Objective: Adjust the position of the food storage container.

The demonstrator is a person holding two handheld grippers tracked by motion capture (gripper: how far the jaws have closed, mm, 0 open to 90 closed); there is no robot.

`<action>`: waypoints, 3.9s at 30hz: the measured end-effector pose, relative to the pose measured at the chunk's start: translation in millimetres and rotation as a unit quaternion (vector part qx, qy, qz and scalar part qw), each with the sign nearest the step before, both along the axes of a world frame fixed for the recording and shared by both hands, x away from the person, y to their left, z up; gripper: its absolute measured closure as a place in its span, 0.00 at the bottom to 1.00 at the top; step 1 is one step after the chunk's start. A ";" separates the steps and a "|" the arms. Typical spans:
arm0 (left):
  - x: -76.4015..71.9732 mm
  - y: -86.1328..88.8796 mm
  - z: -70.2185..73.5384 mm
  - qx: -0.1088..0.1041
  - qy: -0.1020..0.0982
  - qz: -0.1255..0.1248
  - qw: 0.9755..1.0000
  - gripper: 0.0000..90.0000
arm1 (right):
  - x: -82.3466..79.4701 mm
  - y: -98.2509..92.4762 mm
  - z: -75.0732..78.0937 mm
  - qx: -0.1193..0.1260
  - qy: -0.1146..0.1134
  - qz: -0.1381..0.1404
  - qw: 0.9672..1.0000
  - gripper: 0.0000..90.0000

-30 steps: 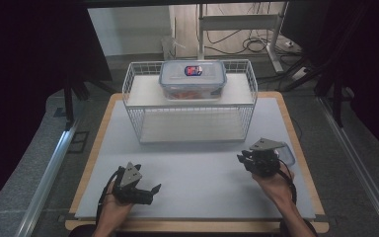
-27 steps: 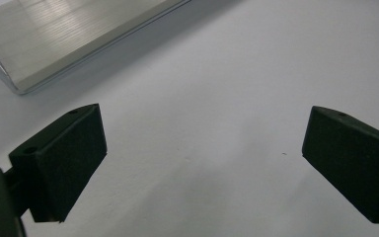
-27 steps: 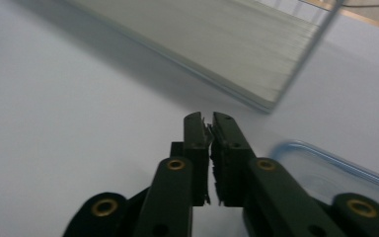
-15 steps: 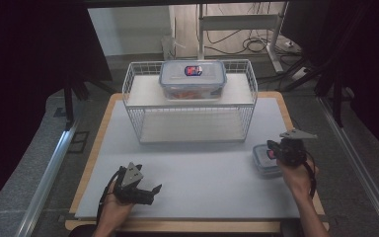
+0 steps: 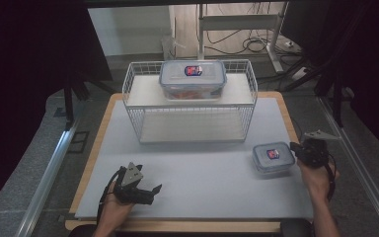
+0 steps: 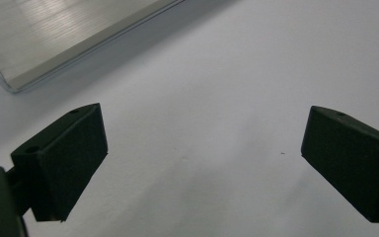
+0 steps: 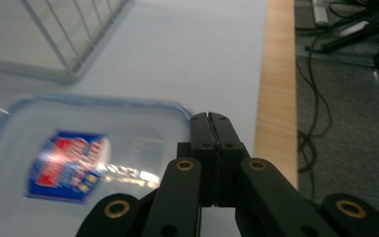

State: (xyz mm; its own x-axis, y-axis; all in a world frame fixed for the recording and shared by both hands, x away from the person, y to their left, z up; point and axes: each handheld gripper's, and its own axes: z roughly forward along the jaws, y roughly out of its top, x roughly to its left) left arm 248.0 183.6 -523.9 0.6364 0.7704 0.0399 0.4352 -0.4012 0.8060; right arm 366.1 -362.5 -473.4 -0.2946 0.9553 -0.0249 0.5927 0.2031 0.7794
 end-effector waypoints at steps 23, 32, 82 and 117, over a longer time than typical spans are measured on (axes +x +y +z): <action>1.4 1.1 -0.9 -0.006 0.005 0.004 1.000 0.05 | -6.6 20.0 -9.1 0.031 0.050 0.044 0.997 1.00; 2.1 1.5 -1.3 -0.007 0.007 0.005 1.000 0.05 | -13.5 65.8 -10.5 0.009 0.060 0.108 0.992 1.00; 4.4 0.4 -1.7 -0.014 0.032 0.002 0.999 0.07 | -48.4 193.2 -17.0 0.019 0.069 0.286 0.956 0.98; 5.7 3.2 -5.4 -0.013 0.041 -0.010 0.999 0.08 | -48.8 145.8 -26.9 0.035 0.038 0.272 0.961 0.09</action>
